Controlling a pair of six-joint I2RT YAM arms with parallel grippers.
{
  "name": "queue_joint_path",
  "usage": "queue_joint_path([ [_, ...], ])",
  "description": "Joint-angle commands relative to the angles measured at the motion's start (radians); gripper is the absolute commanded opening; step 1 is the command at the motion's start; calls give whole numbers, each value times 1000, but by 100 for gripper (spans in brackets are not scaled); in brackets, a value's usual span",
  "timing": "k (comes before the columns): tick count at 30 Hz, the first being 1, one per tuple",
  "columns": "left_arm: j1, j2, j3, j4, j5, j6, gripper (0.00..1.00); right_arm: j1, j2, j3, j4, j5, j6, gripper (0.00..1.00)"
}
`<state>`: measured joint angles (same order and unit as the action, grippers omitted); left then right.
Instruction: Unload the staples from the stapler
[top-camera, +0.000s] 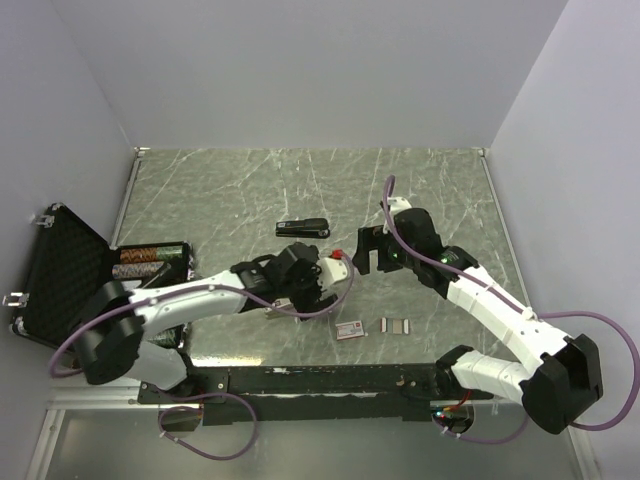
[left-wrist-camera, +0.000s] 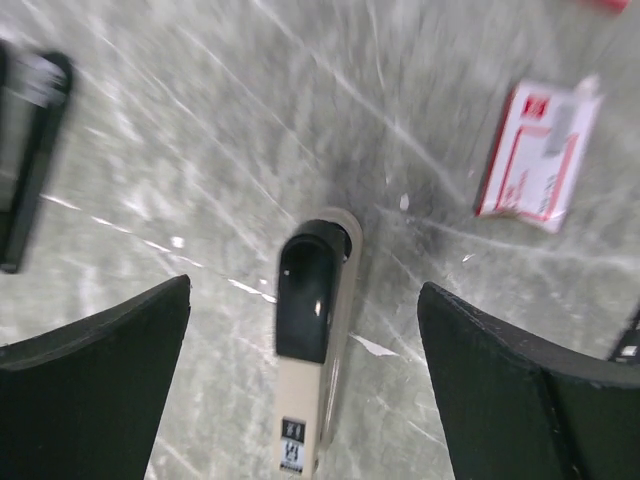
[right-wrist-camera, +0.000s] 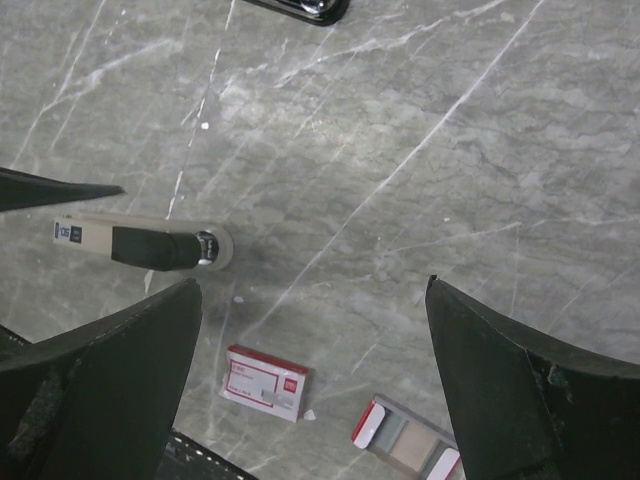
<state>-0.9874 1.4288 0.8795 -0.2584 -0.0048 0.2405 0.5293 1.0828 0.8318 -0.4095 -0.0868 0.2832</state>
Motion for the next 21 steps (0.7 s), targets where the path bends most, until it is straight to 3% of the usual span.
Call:
queue_joint_path([
  [1, -4, -171, 6, 47, 8, -58, 99, 26, -17, 44, -28, -1, -12, 100],
  [7, 36, -375, -155, 205, 94, -165, 99, 72, 5, 36, -32, 10, -15, 100],
  [12, 42, -245, -94, 96, 86, -119, 99, 72, -1, 6, -18, 18, -9, 100],
  [21, 96, -47, -31, 59, 198, -83, 96, 72, -49, -17, -29, 22, -16, 100],
])
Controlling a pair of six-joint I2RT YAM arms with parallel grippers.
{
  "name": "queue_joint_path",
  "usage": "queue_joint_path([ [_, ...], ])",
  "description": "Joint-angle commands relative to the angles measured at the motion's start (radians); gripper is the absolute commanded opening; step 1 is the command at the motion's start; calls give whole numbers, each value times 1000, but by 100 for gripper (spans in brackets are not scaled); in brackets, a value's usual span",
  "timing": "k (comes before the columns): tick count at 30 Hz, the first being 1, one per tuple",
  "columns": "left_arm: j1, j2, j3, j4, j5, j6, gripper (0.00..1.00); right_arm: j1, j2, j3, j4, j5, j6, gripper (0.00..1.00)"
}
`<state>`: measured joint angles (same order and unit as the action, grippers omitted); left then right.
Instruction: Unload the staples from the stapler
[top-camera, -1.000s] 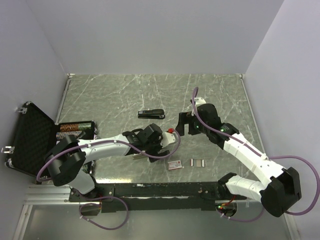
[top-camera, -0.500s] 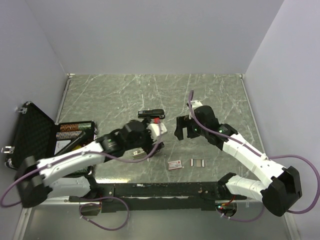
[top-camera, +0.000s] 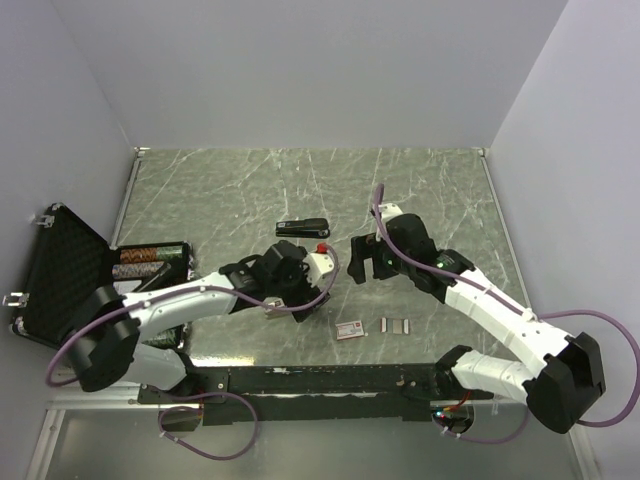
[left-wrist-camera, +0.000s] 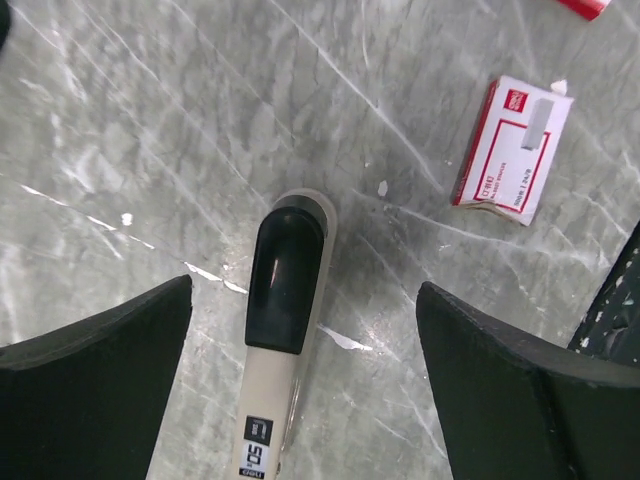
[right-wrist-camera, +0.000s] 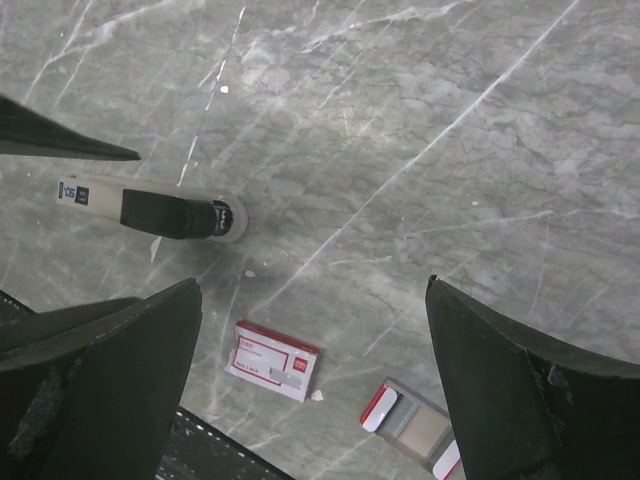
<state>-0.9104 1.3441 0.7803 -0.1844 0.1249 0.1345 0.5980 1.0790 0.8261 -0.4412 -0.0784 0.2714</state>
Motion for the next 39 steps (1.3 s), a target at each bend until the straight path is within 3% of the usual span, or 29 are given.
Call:
queue_joint_path([
  [1, 22, 46, 70, -16, 67, 27, 95, 3, -51, -16, 2, 9, -5, 100],
  [8, 47, 128, 97, -40, 91, 40, 82, 5, -62, -38, 21, -24, -1, 100],
  [18, 50, 178, 83, -21, 71, 39, 78, 5, -65, -41, 29, -44, -5, 100],
  [27, 53, 201, 89, -21, 68, 45, 64, 5, -62, -48, 35, -49, 0, 100],
  [33, 56, 217, 100, -30, 79, 51, 42, 5, -70, -50, 30, -49, 2, 100],
  [39, 57, 213, 122, -52, 81, 50, 13, 6, -85, -54, 16, -43, 0, 100],
])
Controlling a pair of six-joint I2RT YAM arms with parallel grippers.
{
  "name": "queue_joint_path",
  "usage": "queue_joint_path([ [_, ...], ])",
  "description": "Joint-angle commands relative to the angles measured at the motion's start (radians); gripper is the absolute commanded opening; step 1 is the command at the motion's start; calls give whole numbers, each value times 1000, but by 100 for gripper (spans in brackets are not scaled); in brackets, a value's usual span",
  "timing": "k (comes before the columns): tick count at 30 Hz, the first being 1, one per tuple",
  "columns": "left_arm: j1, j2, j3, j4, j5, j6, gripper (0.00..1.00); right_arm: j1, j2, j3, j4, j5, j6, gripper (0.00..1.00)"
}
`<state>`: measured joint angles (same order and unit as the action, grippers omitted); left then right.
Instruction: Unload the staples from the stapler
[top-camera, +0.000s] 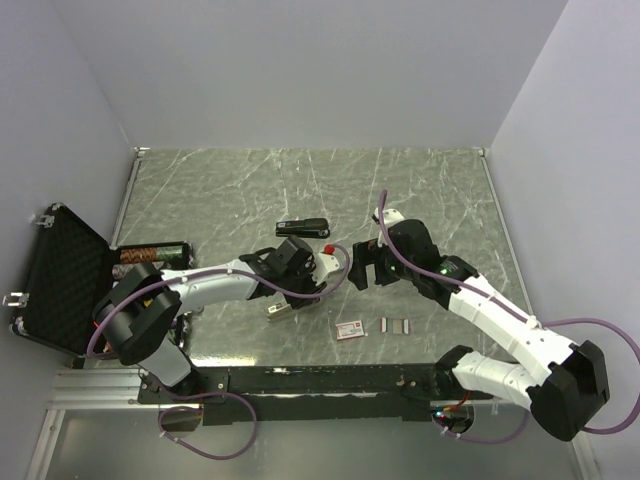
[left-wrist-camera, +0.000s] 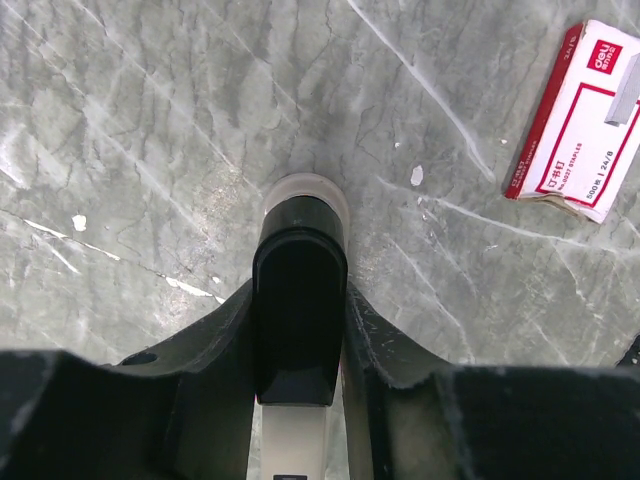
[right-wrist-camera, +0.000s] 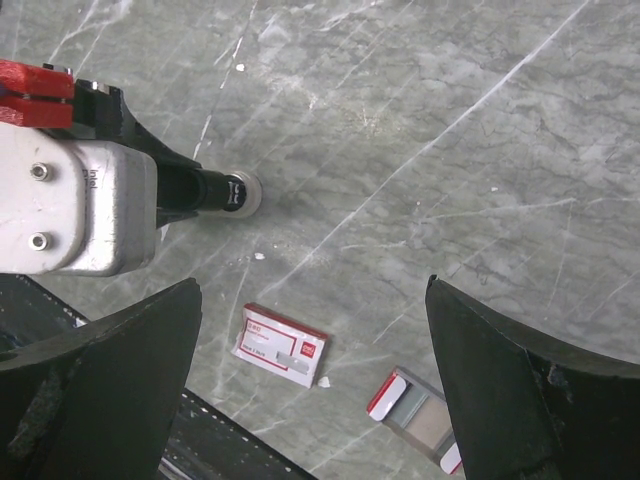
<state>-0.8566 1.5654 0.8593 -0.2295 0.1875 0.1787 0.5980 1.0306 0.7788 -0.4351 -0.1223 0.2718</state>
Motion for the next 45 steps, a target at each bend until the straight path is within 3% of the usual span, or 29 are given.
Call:
queue_joint_path([
  [1, 4, -14, 46, -8, 14, 7, 1, 5, -44, -7, 7, 1, -2, 100],
  [9, 4, -163, 76, -73, 87, -11, 1, 6, -81, 13, -30, -49, -25, 98],
  [15, 4, -320, 61, -97, 214, -45, 1, 22, -109, 63, -53, -166, -63, 90],
  [25, 4, -496, 50, -133, 404, -45, 1, 95, -129, 148, -37, -358, -143, 56],
  [37, 4, -627, 3, -87, 446, -58, 1, 183, -67, 254, -67, -467, -218, 9],
  [42, 4, -642, -3, -82, 435, -58, 1, 215, -37, 269, -71, -485, -226, 0],
  [45, 4, -648, -5, -79, 434, -56, 1, 230, -27, 266, -64, -490, -226, 0],
])
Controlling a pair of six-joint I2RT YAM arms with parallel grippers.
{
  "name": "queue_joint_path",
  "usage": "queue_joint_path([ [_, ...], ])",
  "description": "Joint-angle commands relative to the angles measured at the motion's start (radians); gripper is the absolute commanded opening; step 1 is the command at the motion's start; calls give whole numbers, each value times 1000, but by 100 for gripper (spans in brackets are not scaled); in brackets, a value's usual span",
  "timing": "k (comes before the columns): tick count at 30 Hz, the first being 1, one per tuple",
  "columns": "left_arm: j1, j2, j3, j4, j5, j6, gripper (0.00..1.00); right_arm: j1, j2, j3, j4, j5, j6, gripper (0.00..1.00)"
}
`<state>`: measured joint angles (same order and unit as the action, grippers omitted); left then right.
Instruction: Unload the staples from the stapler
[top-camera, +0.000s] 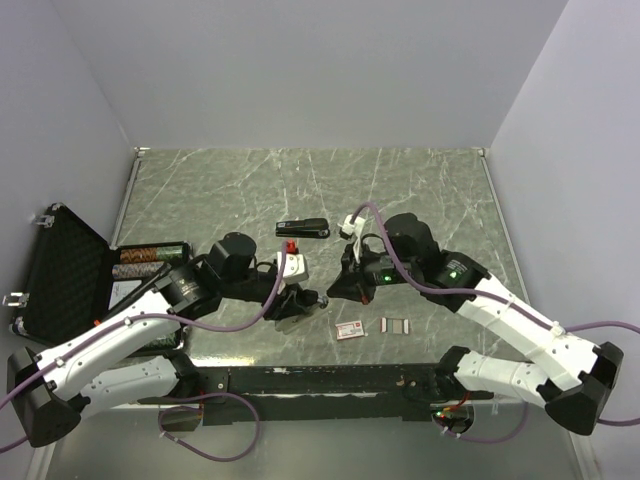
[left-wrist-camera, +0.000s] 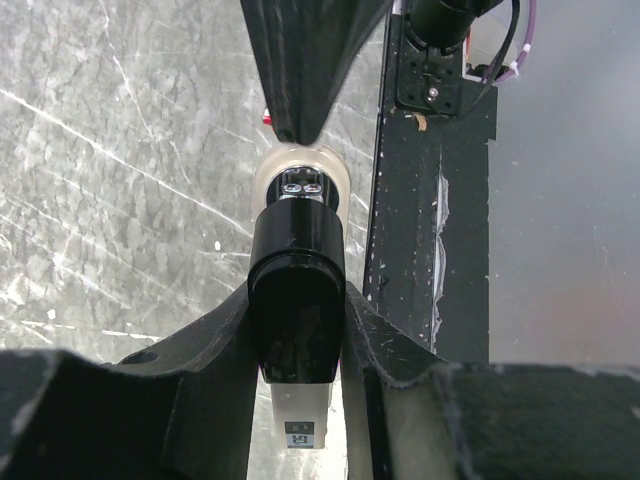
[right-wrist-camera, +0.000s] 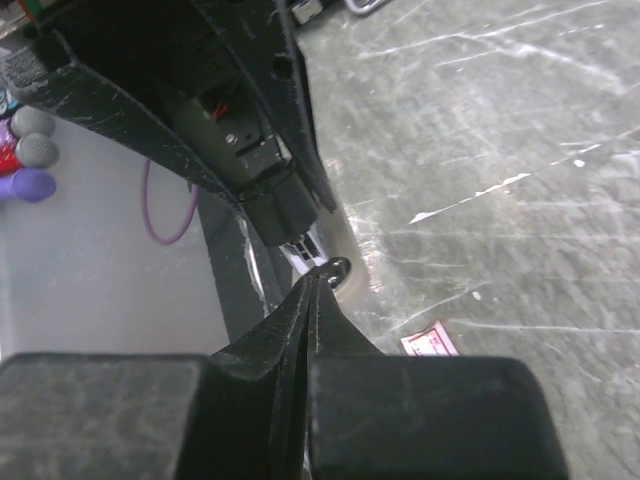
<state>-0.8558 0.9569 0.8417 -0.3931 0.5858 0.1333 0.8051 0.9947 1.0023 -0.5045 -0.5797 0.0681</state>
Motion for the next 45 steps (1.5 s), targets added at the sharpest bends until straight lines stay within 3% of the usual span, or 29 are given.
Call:
queue_joint_path([
  [1, 3, -41, 11, 91, 34, -14, 1, 28, 12, 41, 6, -34, -24, 0],
  [14, 3, -66, 5, 114, 32, -27, 1, 60, 42, -16, 52, -34, -4, 0],
  [31, 3, -121, 13, 192, 43, -86, 1, 86, 25, -226, 185, -11, 84, 0],
  [45, 3, -127, -20, 346, 65, -199, 1, 95, 64, -249, 274, 20, 121, 0],
])
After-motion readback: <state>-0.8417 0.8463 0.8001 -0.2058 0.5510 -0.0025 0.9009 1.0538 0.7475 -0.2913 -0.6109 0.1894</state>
